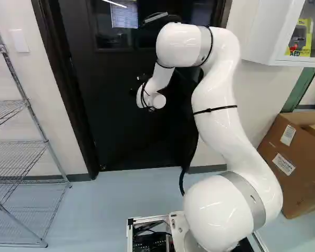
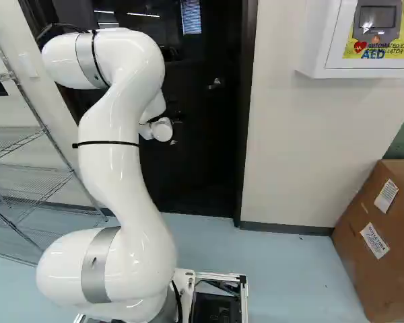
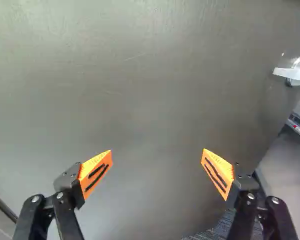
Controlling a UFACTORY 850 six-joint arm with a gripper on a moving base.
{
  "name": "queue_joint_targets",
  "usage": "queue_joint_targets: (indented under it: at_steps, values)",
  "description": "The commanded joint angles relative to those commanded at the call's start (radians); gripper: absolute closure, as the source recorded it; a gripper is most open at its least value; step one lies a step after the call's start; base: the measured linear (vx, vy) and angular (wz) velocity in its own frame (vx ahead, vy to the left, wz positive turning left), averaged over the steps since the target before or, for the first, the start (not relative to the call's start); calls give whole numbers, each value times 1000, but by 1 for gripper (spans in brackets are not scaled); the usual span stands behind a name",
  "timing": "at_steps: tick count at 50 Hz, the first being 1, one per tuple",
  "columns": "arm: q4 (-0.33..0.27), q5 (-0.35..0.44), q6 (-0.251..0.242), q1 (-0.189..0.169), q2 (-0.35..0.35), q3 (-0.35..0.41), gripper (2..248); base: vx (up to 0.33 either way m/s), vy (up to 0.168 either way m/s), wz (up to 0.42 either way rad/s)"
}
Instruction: Open the door and move inside
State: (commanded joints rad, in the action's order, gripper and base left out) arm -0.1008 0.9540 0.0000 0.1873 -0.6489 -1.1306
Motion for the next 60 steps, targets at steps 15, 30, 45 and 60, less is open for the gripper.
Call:
queue_joint_targets:
  at_steps: [15, 30, 45, 60]
  values:
    - [28, 0, 0, -11, 71, 97, 3, 0, 0, 0]
    - [44, 0, 0, -27, 141, 189, 3, 0, 0, 0]
    - [57, 0, 0, -49, 205, 272, 3, 0, 0, 0]
    - [66, 0, 0, -71, 271, 355, 3, 0, 0, 0]
